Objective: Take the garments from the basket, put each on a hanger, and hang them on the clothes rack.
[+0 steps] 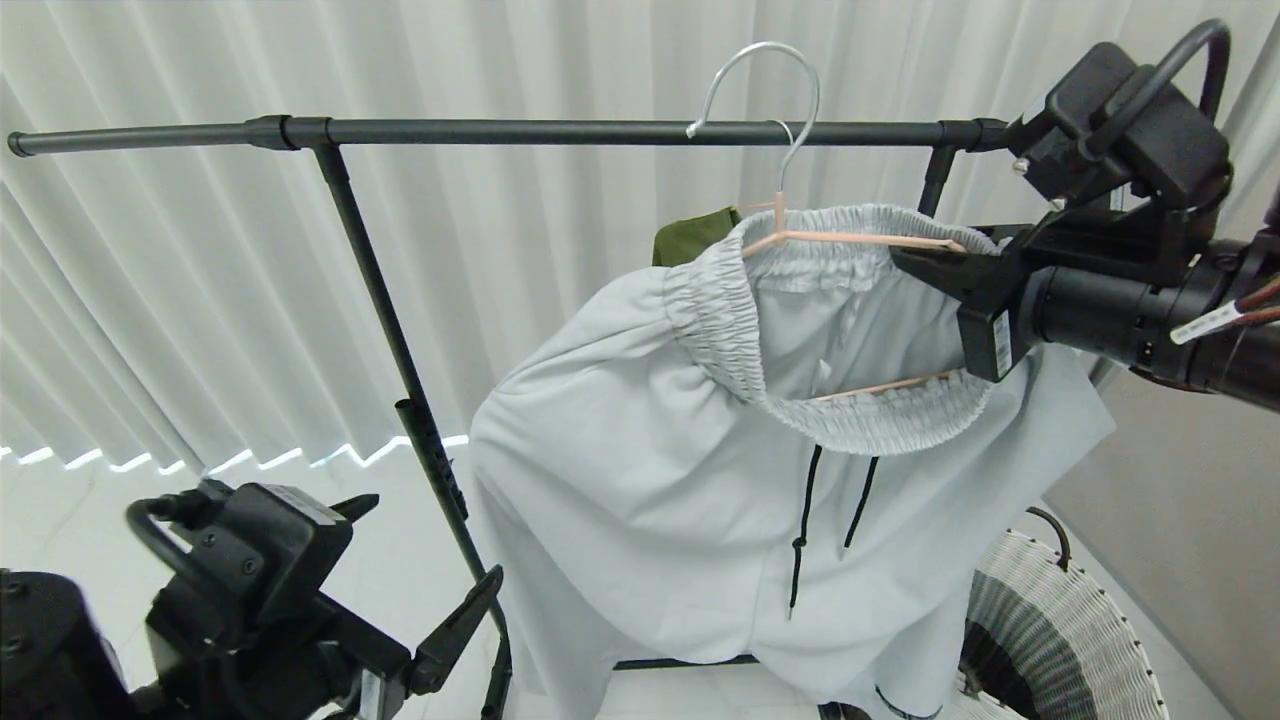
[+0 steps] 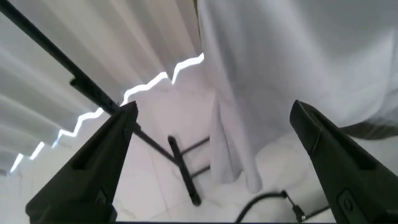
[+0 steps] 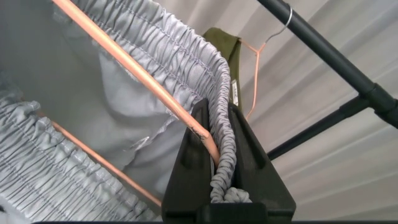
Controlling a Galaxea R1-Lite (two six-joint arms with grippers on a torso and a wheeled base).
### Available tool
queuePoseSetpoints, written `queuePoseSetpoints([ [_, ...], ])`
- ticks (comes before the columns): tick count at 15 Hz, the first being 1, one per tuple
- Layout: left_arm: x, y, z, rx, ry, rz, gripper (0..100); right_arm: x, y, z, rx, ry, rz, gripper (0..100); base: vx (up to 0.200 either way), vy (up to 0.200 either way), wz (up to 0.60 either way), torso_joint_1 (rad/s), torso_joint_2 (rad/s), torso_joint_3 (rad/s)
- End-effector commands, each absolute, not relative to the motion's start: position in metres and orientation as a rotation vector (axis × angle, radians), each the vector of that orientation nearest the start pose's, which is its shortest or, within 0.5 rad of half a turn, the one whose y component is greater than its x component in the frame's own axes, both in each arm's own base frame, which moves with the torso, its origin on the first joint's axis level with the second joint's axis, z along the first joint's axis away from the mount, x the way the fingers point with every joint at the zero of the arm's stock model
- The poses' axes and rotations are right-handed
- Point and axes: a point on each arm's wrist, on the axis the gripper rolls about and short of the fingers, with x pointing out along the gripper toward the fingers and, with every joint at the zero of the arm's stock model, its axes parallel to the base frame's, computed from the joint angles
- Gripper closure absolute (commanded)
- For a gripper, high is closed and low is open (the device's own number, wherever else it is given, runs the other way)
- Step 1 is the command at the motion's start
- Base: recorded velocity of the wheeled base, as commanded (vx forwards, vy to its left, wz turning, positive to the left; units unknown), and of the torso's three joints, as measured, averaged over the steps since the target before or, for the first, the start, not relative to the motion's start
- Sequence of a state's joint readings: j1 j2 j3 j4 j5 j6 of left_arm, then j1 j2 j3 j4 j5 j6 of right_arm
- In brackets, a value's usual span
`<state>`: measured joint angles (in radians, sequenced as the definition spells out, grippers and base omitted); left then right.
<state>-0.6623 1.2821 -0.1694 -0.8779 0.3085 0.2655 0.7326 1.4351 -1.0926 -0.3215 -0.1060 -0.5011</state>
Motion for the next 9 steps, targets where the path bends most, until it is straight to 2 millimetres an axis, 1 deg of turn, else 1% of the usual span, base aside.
queuePoseSetpoints([
  [1, 0.143, -0.091, 0.123, 0.397, 0.265, -0.347, 0, 0.186, 0.166, 0.31, -0.489, -0.148, 0.62, 100, 0.0, 0.0, 0.0, 0.0, 0.0, 0.0],
  [2, 0.15, -0.087, 0.121, 0.387, 0.282, -0.341, 0, 0.184, 0.167, 0.311, -0.487, -0.155, 0.629, 100, 0.0, 0.0, 0.0, 0.0, 0.0, 0.0],
  [5, 0.153, -0.082, 0.122, 0.368, 0.283, -0.362, 0, 0.178, 0.172, 0.312, -0.481, -0.165, 0.658, 100, 0.0, 0.0, 0.0, 0.0, 0.0, 0.0],
  [6, 0.153, -0.083, 0.122, 0.368, 0.283, -0.362, 100, 0.178, 0.173, 0.312, -0.48, -0.167, 0.661, 100, 0.0, 0.0, 0.0, 0.0, 0.0, 0.0],
  [9, 0.153, -0.082, 0.12, 0.369, 0.292, -0.355, 100, 0.176, 0.17, 0.314, -0.475, -0.172, 0.656, 100, 0.0, 0.0, 0.0, 0.0, 0.0, 0.0],
])
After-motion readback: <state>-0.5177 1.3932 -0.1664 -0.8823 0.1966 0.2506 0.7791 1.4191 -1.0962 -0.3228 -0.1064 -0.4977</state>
